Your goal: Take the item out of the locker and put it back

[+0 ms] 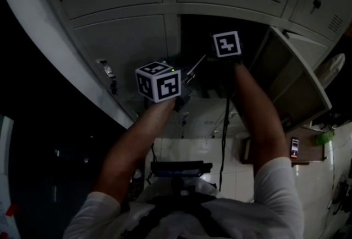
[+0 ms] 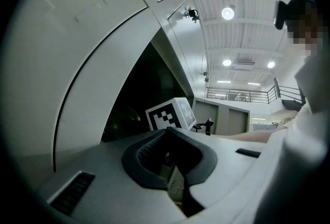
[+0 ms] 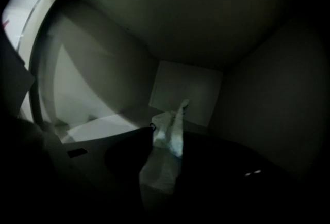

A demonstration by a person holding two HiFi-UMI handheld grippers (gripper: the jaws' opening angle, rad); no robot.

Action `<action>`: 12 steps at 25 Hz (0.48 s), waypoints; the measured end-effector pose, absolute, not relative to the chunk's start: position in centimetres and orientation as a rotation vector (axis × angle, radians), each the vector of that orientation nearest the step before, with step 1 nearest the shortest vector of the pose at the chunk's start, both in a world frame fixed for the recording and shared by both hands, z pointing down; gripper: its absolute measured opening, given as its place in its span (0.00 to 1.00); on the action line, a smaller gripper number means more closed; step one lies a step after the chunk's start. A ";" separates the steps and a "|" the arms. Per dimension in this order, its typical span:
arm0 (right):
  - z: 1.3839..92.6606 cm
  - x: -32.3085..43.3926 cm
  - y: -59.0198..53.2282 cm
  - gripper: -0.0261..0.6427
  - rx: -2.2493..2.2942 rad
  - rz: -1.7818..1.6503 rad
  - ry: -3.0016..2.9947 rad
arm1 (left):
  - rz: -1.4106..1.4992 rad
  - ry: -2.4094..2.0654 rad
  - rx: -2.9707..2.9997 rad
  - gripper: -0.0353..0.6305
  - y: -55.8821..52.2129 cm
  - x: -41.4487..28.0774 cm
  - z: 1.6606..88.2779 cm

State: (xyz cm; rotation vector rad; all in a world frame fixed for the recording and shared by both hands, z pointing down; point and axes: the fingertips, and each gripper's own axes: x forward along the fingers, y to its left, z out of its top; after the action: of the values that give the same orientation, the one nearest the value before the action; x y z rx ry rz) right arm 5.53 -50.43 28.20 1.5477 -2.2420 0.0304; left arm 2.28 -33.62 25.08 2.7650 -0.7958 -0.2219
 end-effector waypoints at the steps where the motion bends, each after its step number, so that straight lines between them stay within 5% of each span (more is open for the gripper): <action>1: 28.2 5.5 -50.3 0.16 1.543 0.006 -2.230 | -0.223 -0.794 2.761 0.06 -33.6 2.2 25.2; 12: 26.5 7.1 -47.0 0.08 1.629 -0.052 -2.263 | -0.264 -0.764 2.755 0.06 -32.0 1.7 25.4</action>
State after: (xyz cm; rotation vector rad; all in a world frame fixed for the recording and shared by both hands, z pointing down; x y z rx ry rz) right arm 7.14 -46.99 26.45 1.6294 -2.2629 -0.0517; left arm 1.69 -32.01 25.36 2.7554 -0.7638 -0.2639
